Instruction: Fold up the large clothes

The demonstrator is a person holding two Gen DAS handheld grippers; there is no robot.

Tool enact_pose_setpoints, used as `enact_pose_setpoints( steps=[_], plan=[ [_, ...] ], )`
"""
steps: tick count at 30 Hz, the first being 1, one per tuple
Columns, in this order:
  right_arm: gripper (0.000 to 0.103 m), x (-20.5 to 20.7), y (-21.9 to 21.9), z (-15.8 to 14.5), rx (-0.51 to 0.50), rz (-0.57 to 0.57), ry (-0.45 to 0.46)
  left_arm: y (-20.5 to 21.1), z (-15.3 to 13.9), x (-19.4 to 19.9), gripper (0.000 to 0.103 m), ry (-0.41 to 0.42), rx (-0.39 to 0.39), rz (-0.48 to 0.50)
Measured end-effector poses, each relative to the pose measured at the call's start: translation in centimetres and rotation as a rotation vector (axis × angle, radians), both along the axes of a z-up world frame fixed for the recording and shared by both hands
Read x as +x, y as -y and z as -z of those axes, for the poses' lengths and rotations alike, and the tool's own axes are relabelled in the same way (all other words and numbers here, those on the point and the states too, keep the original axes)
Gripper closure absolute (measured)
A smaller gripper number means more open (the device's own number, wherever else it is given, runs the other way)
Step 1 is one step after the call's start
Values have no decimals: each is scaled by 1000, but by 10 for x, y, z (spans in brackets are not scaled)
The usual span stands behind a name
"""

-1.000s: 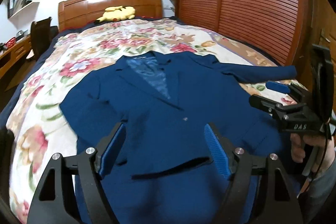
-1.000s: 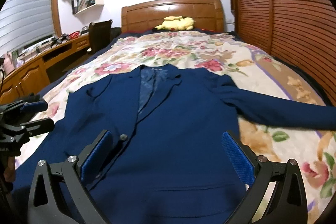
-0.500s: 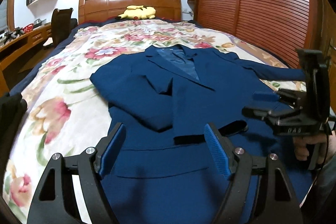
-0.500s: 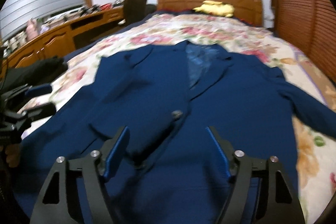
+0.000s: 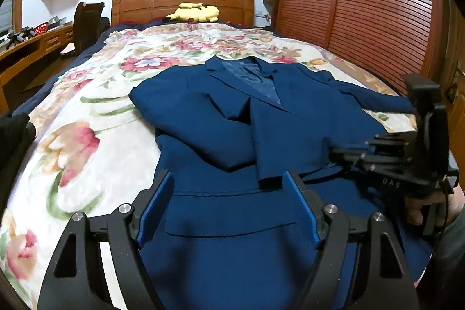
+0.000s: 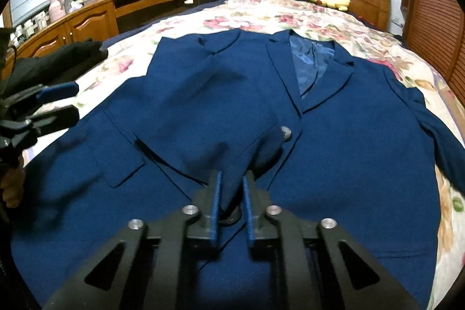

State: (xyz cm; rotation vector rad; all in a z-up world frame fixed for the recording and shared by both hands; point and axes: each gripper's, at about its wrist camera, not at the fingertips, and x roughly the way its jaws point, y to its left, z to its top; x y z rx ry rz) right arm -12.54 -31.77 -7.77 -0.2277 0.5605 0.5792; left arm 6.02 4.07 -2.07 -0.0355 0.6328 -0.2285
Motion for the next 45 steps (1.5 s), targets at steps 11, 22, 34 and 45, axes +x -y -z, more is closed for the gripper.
enact_pose_setpoints(
  steps=[11,22,34,45],
  plan=[
    [97,-23,69,-34,169,222,181,-3,1,-1,25,8,-2,-10],
    [97,2,97,-10,51,443,107,-3,1,-2,25,13,15,-10],
    [50,-10,63,-20,72,381,176,-3,2,-2,25,13,20,-11],
    [50,6,19,12,13,184,73,-2,2,-2,25,16,29,-10]
  ],
)
